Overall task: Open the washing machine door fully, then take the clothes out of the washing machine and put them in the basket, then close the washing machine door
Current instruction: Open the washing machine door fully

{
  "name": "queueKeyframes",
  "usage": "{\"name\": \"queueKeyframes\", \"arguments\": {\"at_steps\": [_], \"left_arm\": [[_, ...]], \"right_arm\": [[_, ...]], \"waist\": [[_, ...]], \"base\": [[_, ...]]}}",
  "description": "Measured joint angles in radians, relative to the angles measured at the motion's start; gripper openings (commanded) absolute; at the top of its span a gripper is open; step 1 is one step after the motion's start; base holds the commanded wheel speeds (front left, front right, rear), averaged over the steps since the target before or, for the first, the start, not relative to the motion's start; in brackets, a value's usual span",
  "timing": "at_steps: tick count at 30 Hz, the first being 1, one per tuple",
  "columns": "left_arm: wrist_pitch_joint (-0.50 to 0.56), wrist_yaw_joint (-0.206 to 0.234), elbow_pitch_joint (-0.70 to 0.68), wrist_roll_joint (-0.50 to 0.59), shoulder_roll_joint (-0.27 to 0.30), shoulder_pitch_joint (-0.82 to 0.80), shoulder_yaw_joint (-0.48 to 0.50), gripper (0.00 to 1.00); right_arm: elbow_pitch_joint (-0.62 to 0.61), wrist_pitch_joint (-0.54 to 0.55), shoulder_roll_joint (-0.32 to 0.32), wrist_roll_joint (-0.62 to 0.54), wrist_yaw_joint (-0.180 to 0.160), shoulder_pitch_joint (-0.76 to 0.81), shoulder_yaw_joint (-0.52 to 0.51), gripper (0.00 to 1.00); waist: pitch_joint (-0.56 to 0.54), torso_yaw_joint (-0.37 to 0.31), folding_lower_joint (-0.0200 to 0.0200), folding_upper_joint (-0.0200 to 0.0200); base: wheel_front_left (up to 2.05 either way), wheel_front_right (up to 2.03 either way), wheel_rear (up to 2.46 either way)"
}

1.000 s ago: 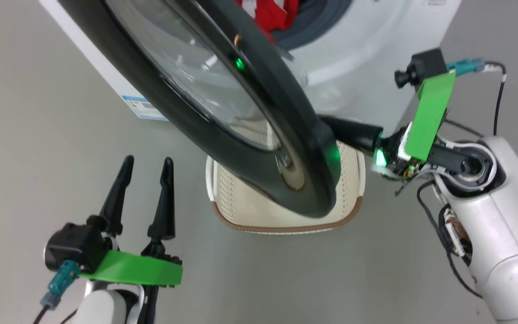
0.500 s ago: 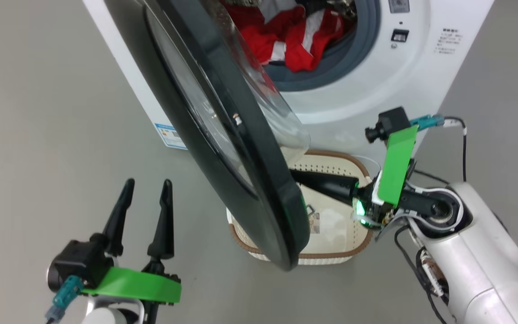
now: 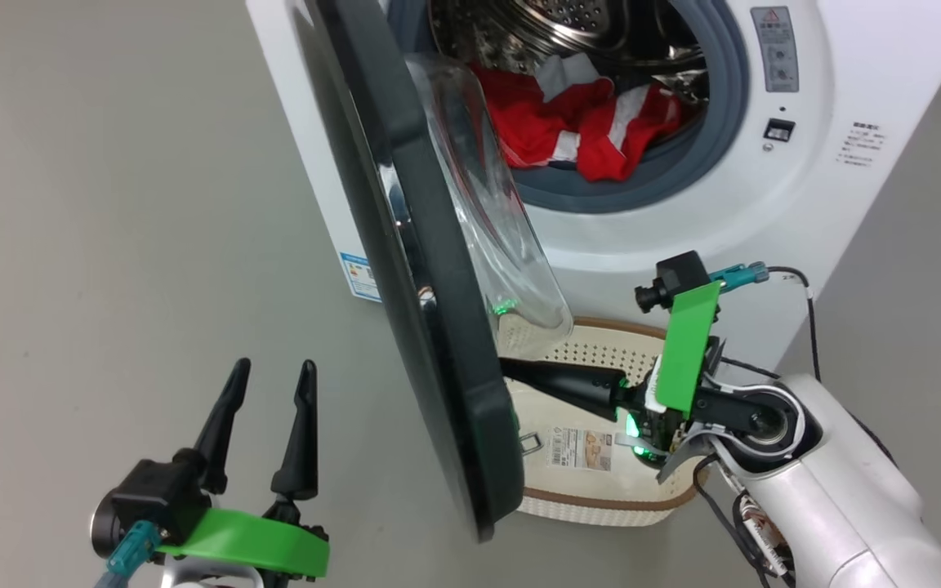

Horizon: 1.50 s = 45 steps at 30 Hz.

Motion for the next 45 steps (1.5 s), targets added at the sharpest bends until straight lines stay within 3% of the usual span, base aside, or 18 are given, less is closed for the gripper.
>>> {"name": "queueKeyframes", "arguments": {"at_steps": [15,26,36,37,39,40,41,45], "left_arm": [[0.000,-0.001,0.019,0.012,0.003,0.039,0.005,1.00],[0.000,0.002,-0.015,0.012,0.004,0.058,0.023,1.00],[0.000,0.010,-0.020,0.012,0.005,0.065,0.026,1.00],[0.000,0.010,-0.020,0.012,0.005,0.065,0.026,1.00],[0.000,0.010,-0.020,0.012,0.005,0.065,0.026,1.00],[0.000,0.010,-0.020,0.012,0.005,0.065,0.026,1.00],[0.000,0.010,-0.019,0.012,0.005,0.065,0.026,1.00],[0.000,0.010,-0.014,0.012,0.005,0.065,0.026,1.00]], "right_arm": [[0.015,-0.045,0.003,0.052,0.000,0.000,0.093,0.00],[0.042,-0.058,0.008,0.082,0.000,-0.018,0.160,0.00],[0.057,-0.100,0.011,0.053,0.000,-0.026,0.156,0.00],[0.057,-0.123,0.013,0.025,0.000,-0.026,0.151,0.07],[0.047,-0.157,0.013,-0.017,0.000,-0.025,0.135,0.41],[0.037,-0.172,0.008,-0.038,0.000,-0.022,0.127,0.65],[0.025,-0.188,0.000,-0.055,0.000,-0.020,0.124,0.96],[-0.056,-0.283,-0.052,-0.162,0.000,0.008,0.125,1.00]], "waist": [[-0.038,0.078,0.0001,0.0000],[-0.018,0.092,0.0001,0.0000],[-0.023,0.089,0.0001,0.0000],[-0.025,0.088,0.0000,0.0000],[-0.027,0.086,0.0001,0.0000],[-0.029,0.085,0.0001,0.0000],[-0.031,0.084,0.0001,0.0000],[-0.039,0.080,0.0001,0.0000]], "base": [[0.00,0.00,0.00],[0.00,0.00,0.00],[0.00,0.00,0.00],[0.00,0.00,0.00],[0.00,0.00,0.00],[0.00,0.00,0.00],[0.00,0.00,0.00],[0.00,0.00,0.00]]}}
